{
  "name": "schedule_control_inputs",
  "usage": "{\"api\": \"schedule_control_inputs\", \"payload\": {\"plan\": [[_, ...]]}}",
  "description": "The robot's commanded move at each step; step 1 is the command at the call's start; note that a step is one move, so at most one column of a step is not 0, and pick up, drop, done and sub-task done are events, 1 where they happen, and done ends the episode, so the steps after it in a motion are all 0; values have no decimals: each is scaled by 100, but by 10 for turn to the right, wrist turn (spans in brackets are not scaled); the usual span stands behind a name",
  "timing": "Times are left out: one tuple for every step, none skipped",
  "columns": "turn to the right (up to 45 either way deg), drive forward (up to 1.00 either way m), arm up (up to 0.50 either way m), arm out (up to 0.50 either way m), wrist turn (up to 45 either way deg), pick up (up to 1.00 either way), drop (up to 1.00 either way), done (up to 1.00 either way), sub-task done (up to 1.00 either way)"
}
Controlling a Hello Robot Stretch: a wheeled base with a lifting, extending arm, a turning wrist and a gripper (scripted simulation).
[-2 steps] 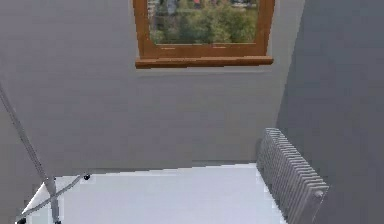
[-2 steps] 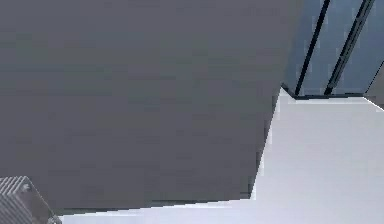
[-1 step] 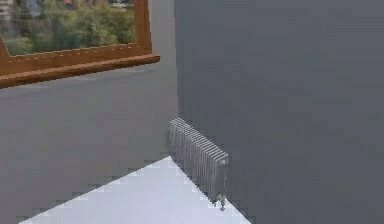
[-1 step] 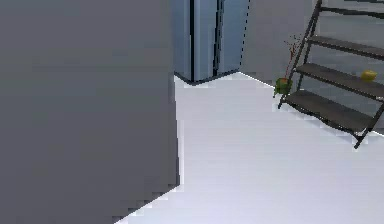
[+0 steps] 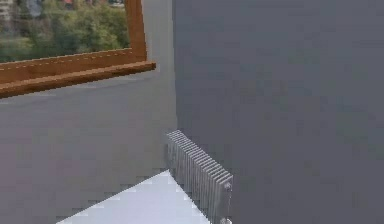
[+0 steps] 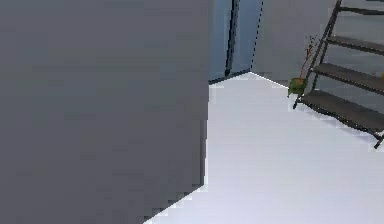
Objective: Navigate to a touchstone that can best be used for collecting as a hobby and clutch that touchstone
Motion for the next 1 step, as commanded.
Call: {"api": "schedule_control_inputs", "payload": {"plan": [[450,0,0,0,0,0,0,0,0]]}}
